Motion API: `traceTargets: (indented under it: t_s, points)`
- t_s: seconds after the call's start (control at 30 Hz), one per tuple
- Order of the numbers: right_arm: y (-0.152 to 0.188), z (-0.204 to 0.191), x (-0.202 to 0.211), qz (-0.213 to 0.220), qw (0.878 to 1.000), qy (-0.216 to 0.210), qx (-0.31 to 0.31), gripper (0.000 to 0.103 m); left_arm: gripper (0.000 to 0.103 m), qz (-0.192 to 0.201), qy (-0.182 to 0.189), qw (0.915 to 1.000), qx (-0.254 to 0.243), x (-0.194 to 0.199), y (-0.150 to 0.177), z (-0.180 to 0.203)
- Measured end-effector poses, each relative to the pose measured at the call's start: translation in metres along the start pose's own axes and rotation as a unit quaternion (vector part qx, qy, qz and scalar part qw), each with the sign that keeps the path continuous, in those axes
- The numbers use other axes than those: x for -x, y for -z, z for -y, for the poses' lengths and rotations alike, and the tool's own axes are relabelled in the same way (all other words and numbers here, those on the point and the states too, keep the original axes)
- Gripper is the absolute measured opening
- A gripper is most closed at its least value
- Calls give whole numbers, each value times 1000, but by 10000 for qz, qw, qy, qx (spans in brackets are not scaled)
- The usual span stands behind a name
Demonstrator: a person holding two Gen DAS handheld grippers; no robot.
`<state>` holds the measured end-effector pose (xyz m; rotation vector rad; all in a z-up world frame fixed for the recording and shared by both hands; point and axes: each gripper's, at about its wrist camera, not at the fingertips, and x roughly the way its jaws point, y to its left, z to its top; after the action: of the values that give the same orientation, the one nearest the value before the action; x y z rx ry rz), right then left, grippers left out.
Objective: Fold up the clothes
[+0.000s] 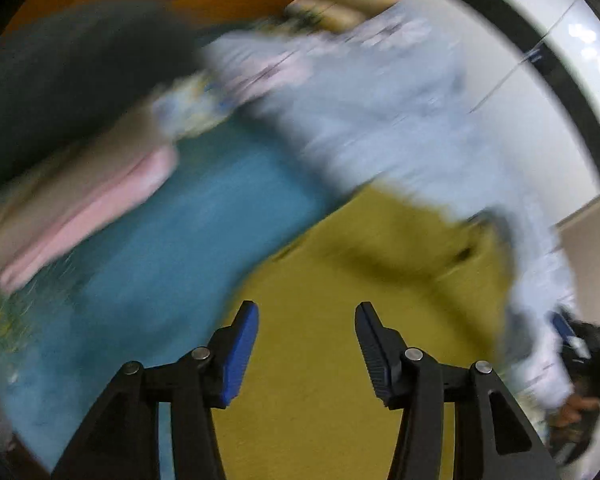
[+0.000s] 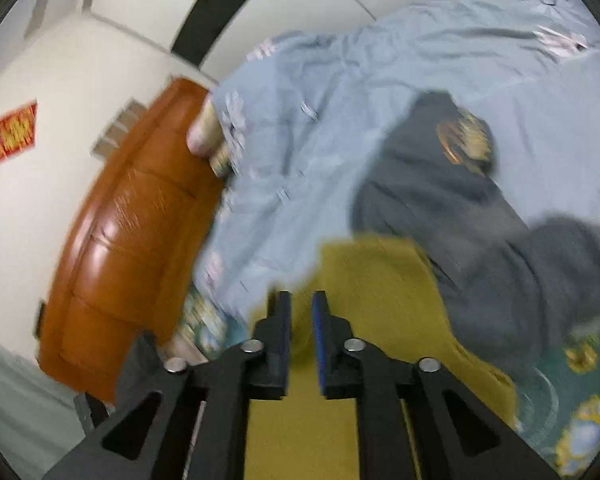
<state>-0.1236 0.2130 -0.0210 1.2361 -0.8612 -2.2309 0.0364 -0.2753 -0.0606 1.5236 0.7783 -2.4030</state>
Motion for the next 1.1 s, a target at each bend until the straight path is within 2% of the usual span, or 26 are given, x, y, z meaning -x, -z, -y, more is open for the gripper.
traceTargets:
  t_s: [0.03,0.1,0.17,0.23,0.3,0.37,0.43,0.47,0.5,0.57,0.6,0.63,0.67,0.8,0.93,1.03,1.1]
  points:
    - [18,15,3,-216,9997,143,-12,33,54,-175,-78,9996,192,-11,12,-18]
    - [53,45,6,-541,9974,461,-111,39,54,-493,-200,9970,568,-31,36,-51]
    - [97,80,15,-858,9920,889,-269,39,54,-666,-156,9935,913,-46,55,-74]
    - [132,111,23,-1150,9856,1114,-547,39,54,-757,-72,9911,1090,-57,68,-85]
    - [164,136,31,-1337,9788,1248,-926,39,54,-744,40,9918,1037,-62,75,-81]
    - [184,146,34,-1376,9756,1208,-1208,39,52,-761,205,9931,864,-64,81,-71]
    - [191,146,35,-1310,9772,1047,-1299,40,40,-851,179,9939,678,-67,89,-60]
    - [194,145,35,-1283,9778,967,-1343,40,23,-861,108,9945,580,-67,93,-55]
    - [194,144,32,-1318,9776,897,-1370,40,21,-820,38,9954,502,-65,96,-52]
    - [197,140,27,-1426,9766,719,-1439,39,19,-658,-42,9970,407,-57,99,-46]
    - [198,135,24,-1470,9762,690,-1436,34,18,-571,-78,9976,374,-51,100,-43]
    - [199,129,22,-1503,9766,739,-1347,18,18,-473,-106,9981,371,-43,100,-42]
    - [199,124,22,-1534,9768,789,-1270,12,18,-374,-109,9986,363,-34,99,-39]
    - [182,95,38,-1450,9828,669,-929,11,17,7,149,9996,223,15,97,-23]
    - [163,59,81,-1261,9907,299,-410,10,17,101,279,9993,-247,68,109,-4]
    - [165,46,120,-1207,9924,214,-108,10,17,-171,-22,9990,-423,75,134,-17]
    - [180,53,125,-1312,9902,480,-94,10,18,-625,-195,9977,-189,55,152,-39]
